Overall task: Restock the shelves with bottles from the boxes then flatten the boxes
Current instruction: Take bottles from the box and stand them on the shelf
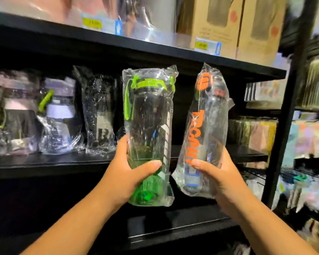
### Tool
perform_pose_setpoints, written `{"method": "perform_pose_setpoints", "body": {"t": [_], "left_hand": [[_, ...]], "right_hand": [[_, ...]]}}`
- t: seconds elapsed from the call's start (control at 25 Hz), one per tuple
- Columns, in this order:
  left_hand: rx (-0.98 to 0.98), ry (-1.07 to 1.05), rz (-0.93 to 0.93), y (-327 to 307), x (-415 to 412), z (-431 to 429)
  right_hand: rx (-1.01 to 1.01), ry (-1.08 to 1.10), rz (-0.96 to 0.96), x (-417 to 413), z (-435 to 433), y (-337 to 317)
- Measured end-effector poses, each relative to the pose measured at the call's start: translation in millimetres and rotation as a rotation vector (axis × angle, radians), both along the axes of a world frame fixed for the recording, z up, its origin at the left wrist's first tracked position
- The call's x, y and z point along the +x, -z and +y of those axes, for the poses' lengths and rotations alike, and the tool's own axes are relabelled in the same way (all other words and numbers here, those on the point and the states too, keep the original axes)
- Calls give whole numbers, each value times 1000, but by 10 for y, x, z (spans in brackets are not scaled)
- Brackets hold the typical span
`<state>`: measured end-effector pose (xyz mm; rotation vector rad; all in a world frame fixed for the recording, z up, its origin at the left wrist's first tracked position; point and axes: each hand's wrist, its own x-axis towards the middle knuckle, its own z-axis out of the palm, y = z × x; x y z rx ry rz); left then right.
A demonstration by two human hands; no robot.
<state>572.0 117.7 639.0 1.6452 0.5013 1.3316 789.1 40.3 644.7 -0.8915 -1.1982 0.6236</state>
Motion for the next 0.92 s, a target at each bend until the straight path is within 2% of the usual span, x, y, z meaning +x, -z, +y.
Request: {"method": "perform_pose_setpoints", "body": {"t": [0.2,0.44,0.6,0.92], "left_hand": [[30,-124,-20,-175,-145,529],[2,-332,18,-129,-232,868],[-8,-413,51,-108,-238,912],[-17,-517,70,16,-92,940]], "right_hand": [[51,157,-69,177,827,-299],[5,195,-154,134,1782,-224],[-133,195,-366,108,2118,-185],[-154,244,-471,145,2550,-184]]}}
